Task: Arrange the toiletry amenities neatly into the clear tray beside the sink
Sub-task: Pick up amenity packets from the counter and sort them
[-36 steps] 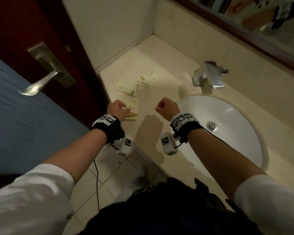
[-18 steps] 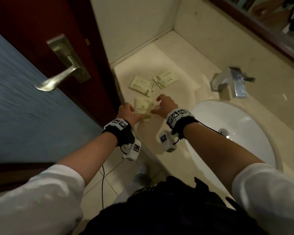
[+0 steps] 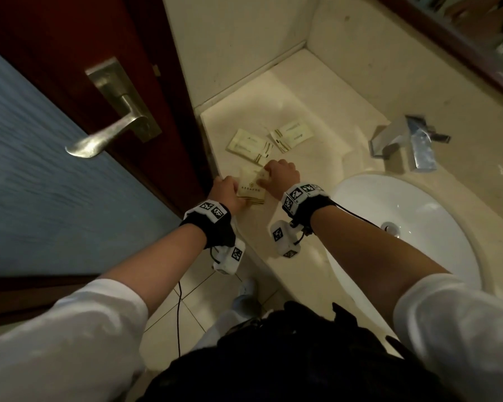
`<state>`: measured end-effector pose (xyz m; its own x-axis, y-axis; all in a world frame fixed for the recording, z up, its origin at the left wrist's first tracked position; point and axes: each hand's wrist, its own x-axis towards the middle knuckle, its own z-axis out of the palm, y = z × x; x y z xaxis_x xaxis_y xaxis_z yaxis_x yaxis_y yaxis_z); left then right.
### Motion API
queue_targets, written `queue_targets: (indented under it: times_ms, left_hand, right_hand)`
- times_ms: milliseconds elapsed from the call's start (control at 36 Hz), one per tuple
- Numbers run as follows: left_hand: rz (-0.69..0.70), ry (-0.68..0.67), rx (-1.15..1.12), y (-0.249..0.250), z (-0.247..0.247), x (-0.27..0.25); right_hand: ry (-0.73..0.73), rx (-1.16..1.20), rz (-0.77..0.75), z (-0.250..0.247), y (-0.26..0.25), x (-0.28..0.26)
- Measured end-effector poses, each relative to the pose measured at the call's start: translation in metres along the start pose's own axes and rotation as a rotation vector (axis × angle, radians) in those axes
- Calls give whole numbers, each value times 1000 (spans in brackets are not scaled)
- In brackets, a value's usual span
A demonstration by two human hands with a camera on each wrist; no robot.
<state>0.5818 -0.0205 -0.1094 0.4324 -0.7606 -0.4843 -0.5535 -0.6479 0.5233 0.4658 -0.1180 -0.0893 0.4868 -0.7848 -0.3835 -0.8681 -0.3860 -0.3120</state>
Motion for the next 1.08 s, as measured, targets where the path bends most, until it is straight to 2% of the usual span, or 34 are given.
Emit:
queue_targets:
  times_ms: [83, 167, 250, 333, 472, 639, 806, 1083]
  left_hand:
    - [11, -21, 32, -1, -1, 1]
    - [20, -35, -38, -3, -2, 4]
    - [-30, -118, -271, -2, -6, 6]
    - [-36, -156, -530, 4, -16, 8]
    - [-28, -206, -728, 23, -25, 11]
    - [-55, -222, -930, 59, -12, 9]
    - [-70, -213, -1032, 110, 21, -3]
    - [-33, -397, -922, 183, 89, -47]
  right_hand:
    - [-1, 144, -13, -2, 1, -1]
    - [-16, 274, 20, -7, 6, -4]
    - [-37, 436, 93, -11, 12, -5]
    - [-25, 722, 186, -17, 21, -9]
    - [14, 1004, 243, -29, 39, -30]
    - [80, 1280, 304, -38, 61, -58]
    - [242, 1488, 384, -42, 91, -97]
    - [530, 1717, 575, -35, 153, -178]
